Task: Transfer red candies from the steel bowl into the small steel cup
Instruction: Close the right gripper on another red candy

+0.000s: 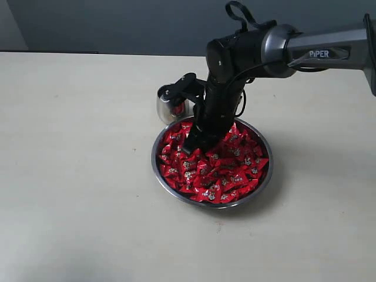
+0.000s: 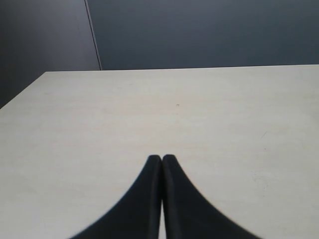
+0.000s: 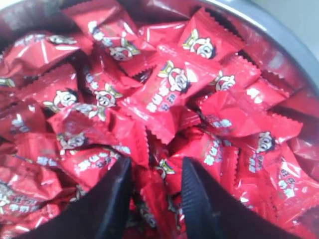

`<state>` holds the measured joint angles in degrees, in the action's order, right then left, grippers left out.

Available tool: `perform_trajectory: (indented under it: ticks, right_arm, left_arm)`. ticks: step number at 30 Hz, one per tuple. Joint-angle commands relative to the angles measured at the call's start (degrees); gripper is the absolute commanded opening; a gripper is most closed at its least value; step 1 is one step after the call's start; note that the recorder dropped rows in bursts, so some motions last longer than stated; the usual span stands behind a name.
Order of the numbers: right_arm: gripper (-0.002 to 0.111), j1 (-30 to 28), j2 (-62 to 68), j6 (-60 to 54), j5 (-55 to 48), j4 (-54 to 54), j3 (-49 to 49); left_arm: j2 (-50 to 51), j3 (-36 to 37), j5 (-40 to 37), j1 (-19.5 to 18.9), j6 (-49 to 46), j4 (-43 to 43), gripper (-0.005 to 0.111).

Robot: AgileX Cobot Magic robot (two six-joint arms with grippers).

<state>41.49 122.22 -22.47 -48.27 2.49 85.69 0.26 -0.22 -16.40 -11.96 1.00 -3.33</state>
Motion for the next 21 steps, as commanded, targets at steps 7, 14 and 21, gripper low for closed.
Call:
perform_trajectory:
  ticks: [7, 14, 21]
  right_arm:
    - [0.034, -0.19, -2.08, 0.19, -0.06, -2.14, 0.22]
    - [0.034, -0.19, -2.11, 0.19, -0.41, -2.49, 0.22]
    - [-0.001, -0.19, -2.11, 1.72, -0.27, -4.18, 0.22]
  left_arm:
    - [-0.26, 0.22, 0.1, 0.31, 0.15, -0.33, 0.0]
    - [-0.26, 0.22, 0.1, 0.31, 0.15, -0.33, 0.0]
    - [-0.26, 0.22, 0.1, 0.31, 0.15, -0.33, 0.0]
